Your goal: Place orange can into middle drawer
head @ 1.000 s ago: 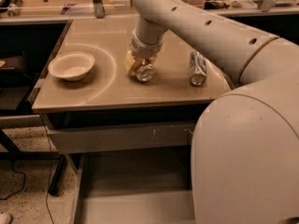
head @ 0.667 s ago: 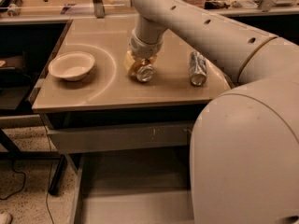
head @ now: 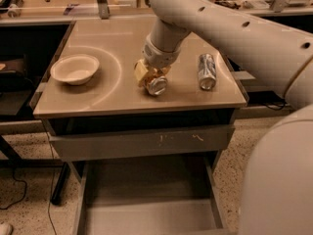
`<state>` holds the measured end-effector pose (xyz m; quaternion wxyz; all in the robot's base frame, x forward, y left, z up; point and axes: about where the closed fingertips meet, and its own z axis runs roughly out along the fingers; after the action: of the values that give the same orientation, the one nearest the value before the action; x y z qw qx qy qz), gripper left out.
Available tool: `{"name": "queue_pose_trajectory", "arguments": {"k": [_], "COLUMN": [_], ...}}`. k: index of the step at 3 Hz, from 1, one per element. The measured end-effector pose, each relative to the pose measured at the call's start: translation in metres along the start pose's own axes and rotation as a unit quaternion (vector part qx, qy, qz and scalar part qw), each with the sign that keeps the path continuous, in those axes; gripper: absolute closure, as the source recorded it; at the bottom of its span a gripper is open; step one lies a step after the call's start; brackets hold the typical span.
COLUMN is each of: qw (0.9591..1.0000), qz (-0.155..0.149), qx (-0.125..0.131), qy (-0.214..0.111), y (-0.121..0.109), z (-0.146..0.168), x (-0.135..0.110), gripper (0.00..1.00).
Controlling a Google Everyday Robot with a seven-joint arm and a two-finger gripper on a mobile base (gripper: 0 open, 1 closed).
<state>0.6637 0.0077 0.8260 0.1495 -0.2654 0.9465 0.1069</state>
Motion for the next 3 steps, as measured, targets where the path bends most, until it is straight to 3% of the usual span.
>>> {"name": "queue_pose_trajectory", "arguments": {"k": [2, 3], "qw": [0.9989, 0.9989], "qz": [0.032, 0.032], "qx": [-0.032, -0.032], "qy": [0.014, 0.014], "y": [0.034, 0.034], "z": [-0.023, -0.023], "x": [0.065, 0.066], "gripper": [1.0, 1.0]}}
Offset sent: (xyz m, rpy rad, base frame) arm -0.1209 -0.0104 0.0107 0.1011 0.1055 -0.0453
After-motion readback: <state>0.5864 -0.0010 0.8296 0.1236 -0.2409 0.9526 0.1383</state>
